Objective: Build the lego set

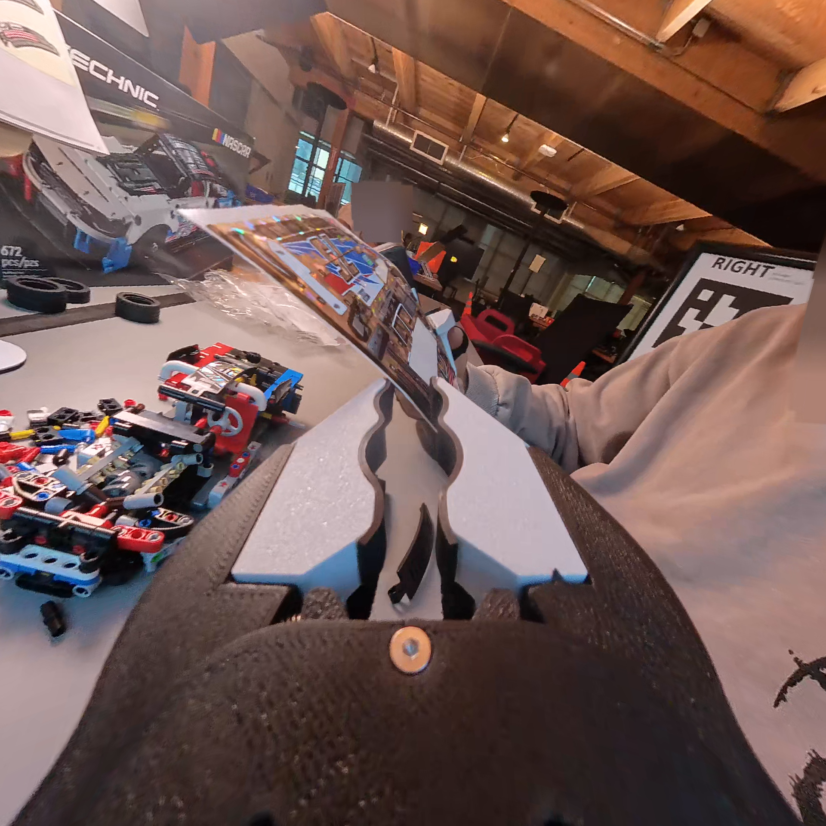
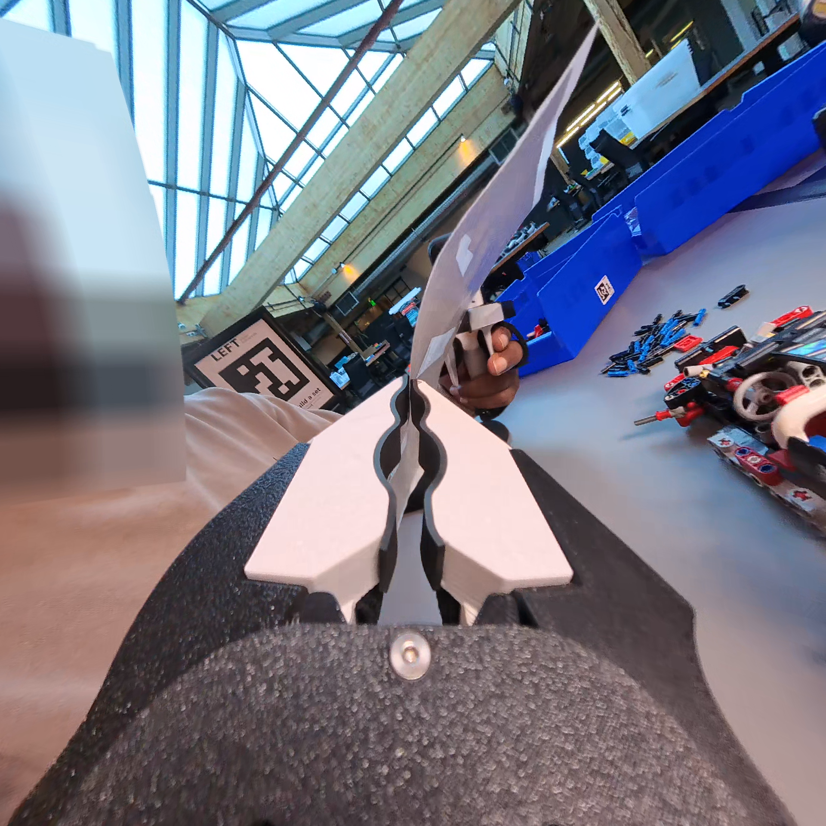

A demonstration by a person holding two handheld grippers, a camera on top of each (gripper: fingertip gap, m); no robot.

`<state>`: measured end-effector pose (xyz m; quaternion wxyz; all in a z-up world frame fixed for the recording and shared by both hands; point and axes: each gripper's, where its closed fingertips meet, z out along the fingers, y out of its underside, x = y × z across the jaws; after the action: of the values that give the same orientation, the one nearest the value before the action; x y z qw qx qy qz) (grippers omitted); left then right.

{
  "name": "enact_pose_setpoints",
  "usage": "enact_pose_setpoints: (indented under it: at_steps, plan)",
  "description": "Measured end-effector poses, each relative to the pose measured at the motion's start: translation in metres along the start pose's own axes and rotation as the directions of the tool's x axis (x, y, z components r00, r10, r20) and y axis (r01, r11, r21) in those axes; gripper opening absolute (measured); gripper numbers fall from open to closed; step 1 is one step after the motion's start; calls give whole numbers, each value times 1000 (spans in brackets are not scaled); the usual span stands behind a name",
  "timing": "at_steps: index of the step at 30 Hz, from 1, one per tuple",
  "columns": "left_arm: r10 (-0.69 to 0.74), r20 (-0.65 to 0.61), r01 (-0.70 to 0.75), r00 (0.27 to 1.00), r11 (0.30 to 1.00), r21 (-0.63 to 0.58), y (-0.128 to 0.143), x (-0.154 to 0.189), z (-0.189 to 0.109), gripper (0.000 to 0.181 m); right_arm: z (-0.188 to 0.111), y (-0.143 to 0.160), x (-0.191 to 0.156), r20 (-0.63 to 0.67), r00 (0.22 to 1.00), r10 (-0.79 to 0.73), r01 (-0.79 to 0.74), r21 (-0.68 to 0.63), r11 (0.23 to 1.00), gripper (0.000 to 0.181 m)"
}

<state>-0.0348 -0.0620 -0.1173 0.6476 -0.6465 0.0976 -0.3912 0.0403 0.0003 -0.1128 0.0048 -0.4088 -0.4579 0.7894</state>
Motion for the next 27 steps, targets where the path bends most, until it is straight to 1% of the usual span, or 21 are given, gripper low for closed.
enact_pose_setpoints:
  at_steps: [3,6,11,13,17,18,20,21,22,23,24,25,26,27]
  plan:
    - [20,-30,-20,999,1000,-11,3,9,6,7,-1,3,1,9,1000,7,-7,-4,1000,0]
    - [30,-43,-30,999,1000,7,1,14,8,0,-2,5,4,3,1000,13,-13,-7,1000,0]
    - [25,-49,-23,998,999,36,-2,15,8,0,-1,11,10,-18,999,28,-28,-31,999,0]
    - [36,-68,-33,997,999,34,0,19,9,7,2,16,9,-15,999,41,-42,-52,998,0]
    - [76,-58,-76,995,997,-1,6,20,12,0,8,21,8,-1,995,102,-102,-61,993,0]
    - [69,-53,-69,996,998,2,6,19,12,0,7,21,11,-20,994,111,-112,-62,992,0]
    - [54,-41,-54,998,999,-5,7,16,13,0,4,22,29,-140,988,61,-72,-72,995,0]
    - [48,-31,-48,998,999,2,6,15,13,0,0,18,39,-225,974,-19,2,-75,997,11]
    - [37,-16,-37,999,999,11,4,13,12,0,-8,7,49,-329,935,-131,113,-75,991,25]
    - [22,1,-22,1000,1000,16,2,10,12,0,-17,-8,54,-429,862,-270,251,-102,963,34]
    - [7,18,-7,1000,1000,20,1,6,11,0,-26,-23,52,-510,751,-419,396,-161,904,39]
    - [-8,36,7,999,1000,28,0,3,11,0,-28,-36,41,-541,626,-561,528,-236,816,40]
    - [-23,48,22,999,999,37,-2,0,10,0,-22,-43,25,-532,515,-672,626,-302,719,38]
    - [-37,57,35,998,998,43,-2,-2,10,0,-11,-43,10,-492,436,-754,686,-360,632,35]
